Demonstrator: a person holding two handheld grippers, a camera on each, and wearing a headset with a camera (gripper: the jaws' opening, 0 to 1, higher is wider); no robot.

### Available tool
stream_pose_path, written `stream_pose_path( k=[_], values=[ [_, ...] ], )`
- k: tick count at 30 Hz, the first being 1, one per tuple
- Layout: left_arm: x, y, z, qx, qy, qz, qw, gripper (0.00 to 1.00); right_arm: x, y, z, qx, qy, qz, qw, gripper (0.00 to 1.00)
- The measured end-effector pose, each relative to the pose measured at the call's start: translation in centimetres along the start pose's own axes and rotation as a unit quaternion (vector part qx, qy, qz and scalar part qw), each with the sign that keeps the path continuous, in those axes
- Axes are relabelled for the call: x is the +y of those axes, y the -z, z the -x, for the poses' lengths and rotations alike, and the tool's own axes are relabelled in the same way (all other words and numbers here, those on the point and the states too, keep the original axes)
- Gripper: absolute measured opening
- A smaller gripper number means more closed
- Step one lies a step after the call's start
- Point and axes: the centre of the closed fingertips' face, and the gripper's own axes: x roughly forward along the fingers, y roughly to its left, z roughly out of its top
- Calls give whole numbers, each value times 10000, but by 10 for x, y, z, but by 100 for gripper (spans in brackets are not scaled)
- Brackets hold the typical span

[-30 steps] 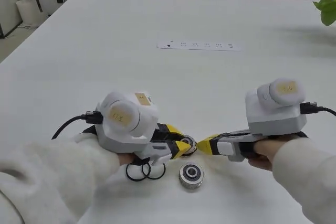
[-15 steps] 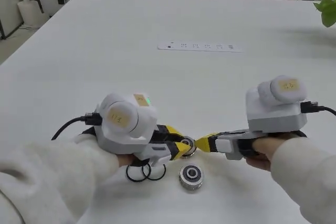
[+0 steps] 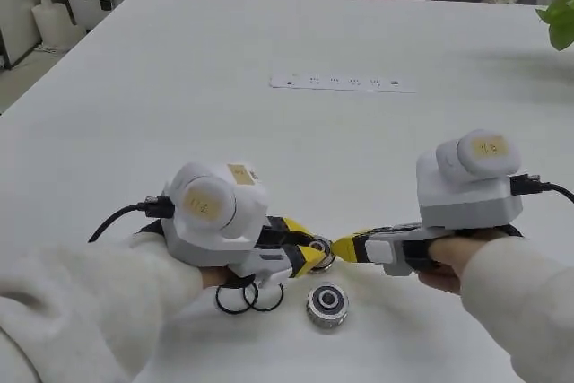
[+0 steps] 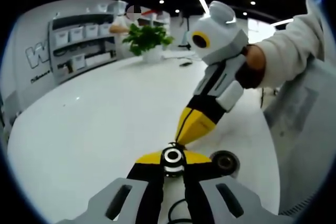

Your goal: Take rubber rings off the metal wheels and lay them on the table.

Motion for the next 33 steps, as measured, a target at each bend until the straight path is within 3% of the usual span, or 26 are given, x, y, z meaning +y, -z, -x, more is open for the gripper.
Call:
stream_pose_path(
  k=[33],
  values=[
    [0, 0, 0, -31, -12, 1, 10000, 14, 9, -5, -2, -38, -102, -54, 9999, 0]
  ],
)
